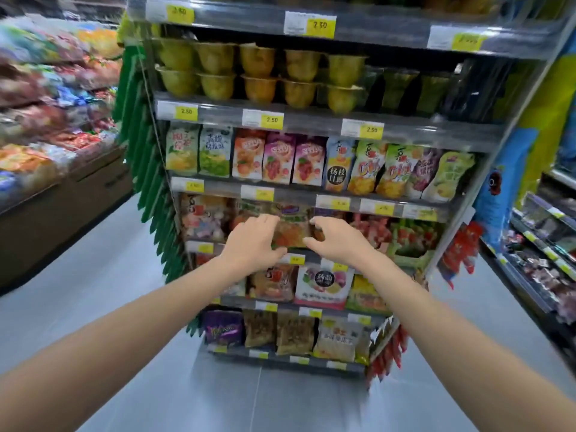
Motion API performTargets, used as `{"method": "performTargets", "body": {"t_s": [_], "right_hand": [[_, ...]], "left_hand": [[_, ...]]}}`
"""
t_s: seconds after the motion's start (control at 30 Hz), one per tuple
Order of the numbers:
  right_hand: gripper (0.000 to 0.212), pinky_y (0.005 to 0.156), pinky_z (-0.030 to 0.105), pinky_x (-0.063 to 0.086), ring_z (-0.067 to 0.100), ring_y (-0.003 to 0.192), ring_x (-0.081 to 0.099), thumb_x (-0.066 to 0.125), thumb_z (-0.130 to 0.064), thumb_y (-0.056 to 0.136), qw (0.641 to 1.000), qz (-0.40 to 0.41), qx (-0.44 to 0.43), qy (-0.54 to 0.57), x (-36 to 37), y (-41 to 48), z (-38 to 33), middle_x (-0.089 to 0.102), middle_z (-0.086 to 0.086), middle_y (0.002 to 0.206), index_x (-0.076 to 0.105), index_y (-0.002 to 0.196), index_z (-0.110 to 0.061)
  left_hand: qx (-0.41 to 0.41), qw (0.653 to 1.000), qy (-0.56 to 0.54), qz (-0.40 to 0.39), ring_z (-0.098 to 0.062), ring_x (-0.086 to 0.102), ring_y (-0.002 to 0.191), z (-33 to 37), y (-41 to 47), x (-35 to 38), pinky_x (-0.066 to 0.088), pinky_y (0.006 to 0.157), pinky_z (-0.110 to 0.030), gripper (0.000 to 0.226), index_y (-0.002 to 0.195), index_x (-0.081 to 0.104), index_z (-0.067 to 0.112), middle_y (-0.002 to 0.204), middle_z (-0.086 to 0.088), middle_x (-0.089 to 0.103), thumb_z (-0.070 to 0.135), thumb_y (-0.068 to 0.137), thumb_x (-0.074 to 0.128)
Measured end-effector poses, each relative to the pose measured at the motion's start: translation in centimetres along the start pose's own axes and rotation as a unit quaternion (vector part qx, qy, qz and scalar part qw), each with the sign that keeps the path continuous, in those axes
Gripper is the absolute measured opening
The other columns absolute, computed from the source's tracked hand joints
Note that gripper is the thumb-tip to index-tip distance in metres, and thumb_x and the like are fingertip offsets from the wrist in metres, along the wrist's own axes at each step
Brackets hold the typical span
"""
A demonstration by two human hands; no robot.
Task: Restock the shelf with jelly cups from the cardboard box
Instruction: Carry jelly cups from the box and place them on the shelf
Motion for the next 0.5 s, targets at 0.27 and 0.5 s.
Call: {"method": "performTargets", "body": {"t_s": [0.27, 0.5], "right_hand": [[0.057, 0.096, 0.039, 0.048, 0.024, 0.125, 0.051, 0.049, -0.044, 0.096, 0.985, -0.145, -0.086, 0.023, 13.0, -8.8, -8.4, 0.051, 0.005, 0.140, 0.040, 0.144, -0.015], [0.046, 0.086, 0.034, 0.044, 0.027, 0.119, 0.054, 0.053, -0.039, 0.092, 0.948, -0.236, -0.211, -0.011, 23.8, -13.2, -20.5, 0.058, 0.009, 0.130, 0.051, 0.131, -0.013]], "left_hand": [[-0.112, 0.986, -0.016, -0.125, -0.029, 0.051, 0.120, -3.7, -18.6, 5.9, 0.043, 0.089, -0.036, 0.056, 0.134, 0.045, 0.014, 0.130, -0.006, 0.053, 0.042, 0.088, 0.059], [-0.262, 0.949, -0.035, -0.170, -0.024, 0.039, 0.134, -11.6, -34.4, 9.8, 0.035, 0.103, -0.033, 0.062, 0.143, 0.037, 0.018, 0.146, -0.003, 0.043, 0.046, 0.091, 0.055]]}}
Point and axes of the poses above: each hand's wrist, its own y-axis towards the middle knuckle, its own x-axis out of the palm, z = x × y, the point moved 4 cm from there along y, towards the middle knuckle
